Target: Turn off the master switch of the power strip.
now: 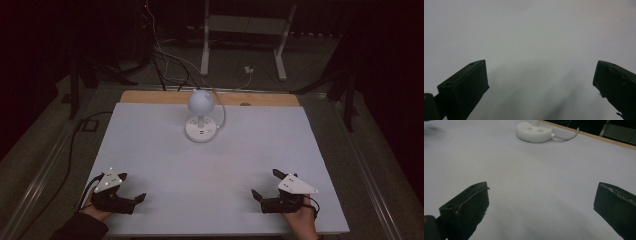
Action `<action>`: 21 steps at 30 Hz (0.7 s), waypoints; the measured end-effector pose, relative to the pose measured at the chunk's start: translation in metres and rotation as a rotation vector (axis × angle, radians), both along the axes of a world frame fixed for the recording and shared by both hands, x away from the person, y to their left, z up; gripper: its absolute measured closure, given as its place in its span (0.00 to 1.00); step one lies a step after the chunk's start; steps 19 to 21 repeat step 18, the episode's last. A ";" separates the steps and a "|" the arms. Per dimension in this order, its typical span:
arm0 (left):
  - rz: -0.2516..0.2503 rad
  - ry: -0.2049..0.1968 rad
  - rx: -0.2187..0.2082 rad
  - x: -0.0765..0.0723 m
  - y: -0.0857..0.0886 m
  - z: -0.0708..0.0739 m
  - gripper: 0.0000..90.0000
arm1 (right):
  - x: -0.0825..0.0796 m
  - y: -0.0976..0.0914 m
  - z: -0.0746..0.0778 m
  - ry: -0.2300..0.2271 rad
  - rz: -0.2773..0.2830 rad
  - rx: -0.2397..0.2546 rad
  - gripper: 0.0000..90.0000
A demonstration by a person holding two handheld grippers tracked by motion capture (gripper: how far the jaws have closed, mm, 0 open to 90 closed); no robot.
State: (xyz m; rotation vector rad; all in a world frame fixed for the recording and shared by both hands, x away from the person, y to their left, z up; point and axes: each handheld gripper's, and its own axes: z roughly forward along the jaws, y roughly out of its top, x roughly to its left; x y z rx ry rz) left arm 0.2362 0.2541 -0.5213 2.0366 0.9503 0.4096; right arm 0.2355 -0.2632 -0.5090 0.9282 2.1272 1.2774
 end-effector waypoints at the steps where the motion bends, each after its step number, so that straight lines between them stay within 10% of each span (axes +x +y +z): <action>1: -0.003 0.003 -0.001 0.000 -0.001 0.000 0.00 | 0.000 0.000 0.000 0.002 -0.001 0.000 0.00; 21: -0.027 -0.002 -0.036 0.000 -0.001 0.000 0.00 | 0.001 0.000 -0.002 0.009 -0.004 -0.004 0.00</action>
